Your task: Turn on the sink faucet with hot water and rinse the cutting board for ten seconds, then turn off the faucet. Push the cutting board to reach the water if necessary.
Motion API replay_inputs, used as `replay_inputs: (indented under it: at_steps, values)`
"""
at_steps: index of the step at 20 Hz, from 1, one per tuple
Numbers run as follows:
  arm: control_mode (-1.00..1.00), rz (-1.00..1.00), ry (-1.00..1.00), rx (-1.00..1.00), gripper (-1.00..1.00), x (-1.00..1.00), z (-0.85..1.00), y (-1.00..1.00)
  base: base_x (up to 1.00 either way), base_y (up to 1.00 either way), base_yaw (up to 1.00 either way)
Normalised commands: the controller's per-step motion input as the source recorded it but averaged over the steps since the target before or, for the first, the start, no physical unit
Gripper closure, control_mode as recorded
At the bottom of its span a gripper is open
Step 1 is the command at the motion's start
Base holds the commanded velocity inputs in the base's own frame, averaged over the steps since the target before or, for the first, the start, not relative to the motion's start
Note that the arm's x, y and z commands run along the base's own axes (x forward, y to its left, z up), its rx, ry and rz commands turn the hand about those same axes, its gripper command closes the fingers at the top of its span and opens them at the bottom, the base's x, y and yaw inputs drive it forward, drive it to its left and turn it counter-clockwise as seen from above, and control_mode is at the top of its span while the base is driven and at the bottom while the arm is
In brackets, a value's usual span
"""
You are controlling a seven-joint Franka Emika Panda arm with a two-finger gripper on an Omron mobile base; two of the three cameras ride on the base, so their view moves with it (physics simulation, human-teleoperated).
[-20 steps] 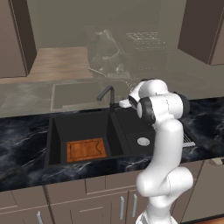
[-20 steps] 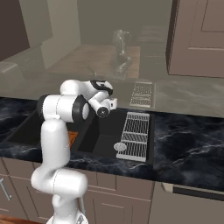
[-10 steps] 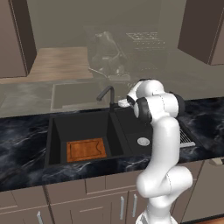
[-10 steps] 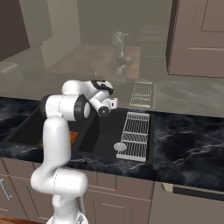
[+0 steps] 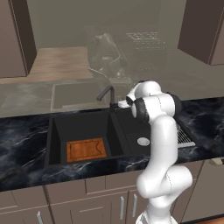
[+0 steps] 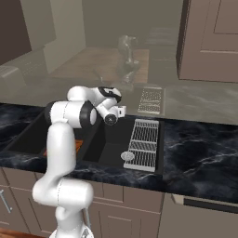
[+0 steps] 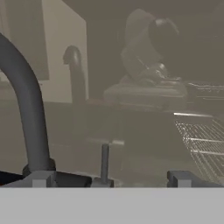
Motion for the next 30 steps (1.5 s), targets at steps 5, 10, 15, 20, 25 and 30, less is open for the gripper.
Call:
replay_inputs:
  at_steps: [5, 10, 15, 20, 25, 30]
  values:
    - [-1.0, -0.07, 0.0, 0.01, -1.0, 0.05, -0.07, 0.01, 0.0, 0.0, 0.0]
    - [-1.0, -0.05, 0.0, 0.0, -1.0, 0.15, 0.0, 0.11, 0.0, 0.0, 0.0]
    - [-1.0, -0.01, 0.0, 0.0, -1.0, 0.31, 0.0, 0.08, 0.0, 0.0, 0.0]
    - [-1.0, 0.0, 0.0, 0.0, -1.0, 0.24, 0.0, 0.0, 0.0, 0.0, 0.0]
    - [-1.0, 0.0, 0.0, 0.0, -1.0, 0.11, 0.0, 0.0, 0.0, 0.0, 0.0]
    - [-1.0, 0.0, 0.0, 0.0, -1.0, 0.08, 0.0, 0.0, 0.0, 0.0, 0.0]
